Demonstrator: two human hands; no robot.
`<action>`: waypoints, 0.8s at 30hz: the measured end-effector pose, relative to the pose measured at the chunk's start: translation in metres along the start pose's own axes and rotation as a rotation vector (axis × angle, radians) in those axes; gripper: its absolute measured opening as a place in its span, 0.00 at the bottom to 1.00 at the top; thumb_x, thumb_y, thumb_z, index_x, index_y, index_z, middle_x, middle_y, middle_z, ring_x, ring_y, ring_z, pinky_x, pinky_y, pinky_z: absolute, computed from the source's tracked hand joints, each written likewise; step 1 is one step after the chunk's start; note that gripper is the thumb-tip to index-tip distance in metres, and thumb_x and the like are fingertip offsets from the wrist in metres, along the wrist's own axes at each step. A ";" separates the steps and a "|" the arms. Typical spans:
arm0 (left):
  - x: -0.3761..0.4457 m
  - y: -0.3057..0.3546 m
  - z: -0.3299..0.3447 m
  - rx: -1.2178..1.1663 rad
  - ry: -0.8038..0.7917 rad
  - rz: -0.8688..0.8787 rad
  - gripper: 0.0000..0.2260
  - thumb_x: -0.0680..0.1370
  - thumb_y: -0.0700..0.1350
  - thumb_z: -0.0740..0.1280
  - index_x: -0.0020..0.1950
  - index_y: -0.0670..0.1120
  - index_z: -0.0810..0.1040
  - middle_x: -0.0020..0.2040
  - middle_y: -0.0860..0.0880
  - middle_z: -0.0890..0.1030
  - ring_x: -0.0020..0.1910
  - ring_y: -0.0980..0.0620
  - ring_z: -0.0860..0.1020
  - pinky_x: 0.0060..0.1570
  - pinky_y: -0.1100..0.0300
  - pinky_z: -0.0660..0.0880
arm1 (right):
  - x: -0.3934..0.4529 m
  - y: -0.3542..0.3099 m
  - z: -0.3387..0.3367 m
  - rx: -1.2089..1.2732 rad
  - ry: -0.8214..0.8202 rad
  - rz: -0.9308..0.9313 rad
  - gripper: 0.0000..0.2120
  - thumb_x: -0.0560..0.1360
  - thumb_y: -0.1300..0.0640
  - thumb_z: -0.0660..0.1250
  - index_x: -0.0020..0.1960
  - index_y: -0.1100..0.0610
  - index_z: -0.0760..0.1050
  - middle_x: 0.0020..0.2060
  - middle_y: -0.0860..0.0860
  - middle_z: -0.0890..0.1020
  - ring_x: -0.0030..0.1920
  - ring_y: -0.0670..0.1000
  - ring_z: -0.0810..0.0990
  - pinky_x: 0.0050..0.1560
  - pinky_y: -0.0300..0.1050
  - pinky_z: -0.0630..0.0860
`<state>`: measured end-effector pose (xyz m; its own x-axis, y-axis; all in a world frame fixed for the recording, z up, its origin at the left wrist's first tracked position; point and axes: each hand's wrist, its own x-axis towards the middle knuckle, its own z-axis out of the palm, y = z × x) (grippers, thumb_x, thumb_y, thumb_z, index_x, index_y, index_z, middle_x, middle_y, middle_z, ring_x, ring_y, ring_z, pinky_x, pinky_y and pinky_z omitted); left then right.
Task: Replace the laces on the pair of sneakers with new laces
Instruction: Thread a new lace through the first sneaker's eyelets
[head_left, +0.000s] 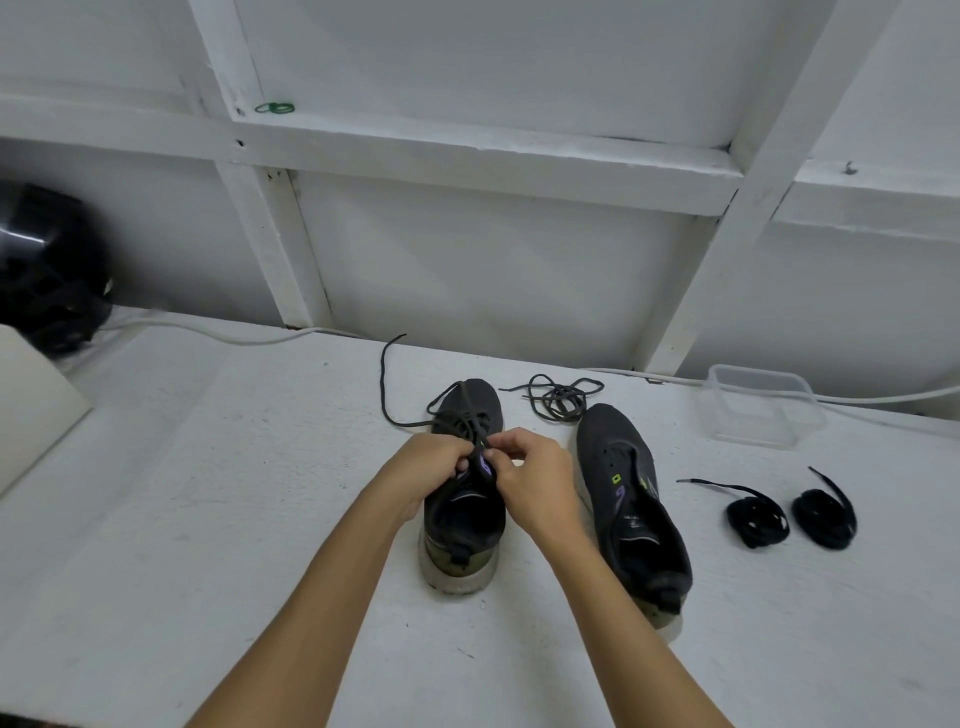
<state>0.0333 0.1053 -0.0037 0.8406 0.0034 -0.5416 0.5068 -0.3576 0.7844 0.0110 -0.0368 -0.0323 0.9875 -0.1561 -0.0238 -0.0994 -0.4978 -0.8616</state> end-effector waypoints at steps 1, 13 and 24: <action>0.000 -0.003 -0.001 0.007 -0.009 0.024 0.08 0.77 0.43 0.65 0.39 0.45 0.79 0.34 0.52 0.78 0.33 0.55 0.74 0.39 0.62 0.70 | 0.000 0.000 0.000 0.012 -0.001 0.006 0.06 0.78 0.59 0.71 0.52 0.54 0.85 0.39 0.39 0.81 0.40 0.32 0.77 0.40 0.22 0.69; 0.002 -0.017 0.007 0.039 0.061 0.243 0.03 0.76 0.47 0.73 0.47 0.53 0.86 0.43 0.55 0.86 0.46 0.56 0.83 0.52 0.60 0.79 | -0.001 0.002 -0.015 0.330 -0.202 0.196 0.14 0.81 0.62 0.64 0.51 0.46 0.84 0.45 0.37 0.83 0.47 0.33 0.80 0.46 0.27 0.75; 0.003 -0.010 0.014 0.085 0.127 0.234 0.04 0.77 0.47 0.70 0.45 0.53 0.85 0.44 0.56 0.85 0.47 0.57 0.81 0.50 0.60 0.78 | 0.001 0.000 -0.022 0.281 -0.306 0.193 0.21 0.79 0.67 0.63 0.50 0.41 0.82 0.48 0.40 0.85 0.51 0.39 0.83 0.50 0.33 0.78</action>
<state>0.0284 0.0955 -0.0175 0.9529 0.0265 -0.3020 0.2825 -0.4398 0.8525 0.0095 -0.0560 -0.0211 0.9492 0.0566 -0.3097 -0.2898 -0.2270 -0.9298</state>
